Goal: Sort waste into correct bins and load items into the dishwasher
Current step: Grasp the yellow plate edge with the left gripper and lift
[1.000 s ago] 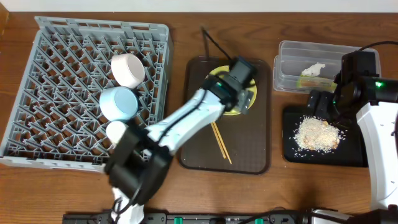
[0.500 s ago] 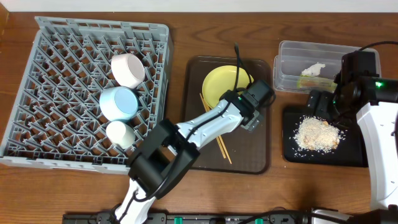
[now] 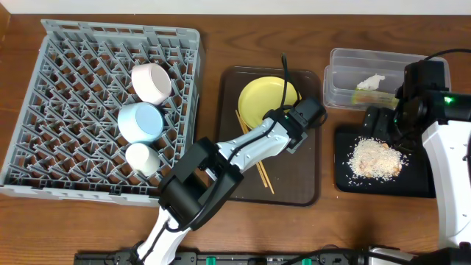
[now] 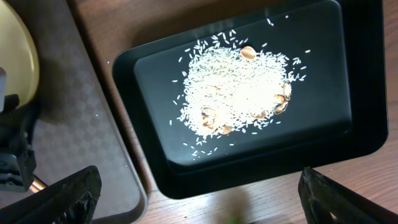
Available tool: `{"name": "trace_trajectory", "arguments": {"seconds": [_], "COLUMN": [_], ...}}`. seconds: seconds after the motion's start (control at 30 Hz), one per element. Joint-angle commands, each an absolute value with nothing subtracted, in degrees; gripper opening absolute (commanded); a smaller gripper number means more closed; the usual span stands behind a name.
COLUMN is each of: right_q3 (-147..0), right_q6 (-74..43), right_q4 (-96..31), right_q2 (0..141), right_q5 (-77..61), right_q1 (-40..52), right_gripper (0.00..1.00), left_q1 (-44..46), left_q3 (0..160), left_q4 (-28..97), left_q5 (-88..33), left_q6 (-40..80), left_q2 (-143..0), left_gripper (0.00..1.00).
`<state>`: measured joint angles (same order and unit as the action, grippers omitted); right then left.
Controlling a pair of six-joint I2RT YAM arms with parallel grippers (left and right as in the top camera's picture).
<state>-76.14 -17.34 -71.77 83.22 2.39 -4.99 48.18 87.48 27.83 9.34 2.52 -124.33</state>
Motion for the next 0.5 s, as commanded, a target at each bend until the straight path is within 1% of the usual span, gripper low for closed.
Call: {"name": "trace_trajectory", "arguments": {"seconds": [0.0,0.1,0.23,0.47], "right_q3": [-77.1,-77.1,-77.1,-77.1], "right_q6": [-16.7,-16.7,-16.7,-16.7], "right_q4": [-71.7,-71.6,-71.4,-71.4], "right_q2": [82.6,82.6,82.6,82.6], "right_q5": [3.0,3.0,3.0,3.0], "right_q1": [-5.5,-5.5,-5.5,-5.5], "right_gripper": [0.99,0.99,0.99,0.99], "left_q1": [48.0,48.0,48.0,48.8], "left_q3": [87.5,87.5,87.6,87.7], "left_q4": [28.3,28.2,28.1,28.6], "left_q5": [9.7,9.8,14.3,25.3], "left_q6": [1.9,1.7,1.1,-4.5], "left_q2": [-126.7,-126.7,-126.7,-126.5], "left_gripper": [0.14,0.08,0.08,0.08]}}
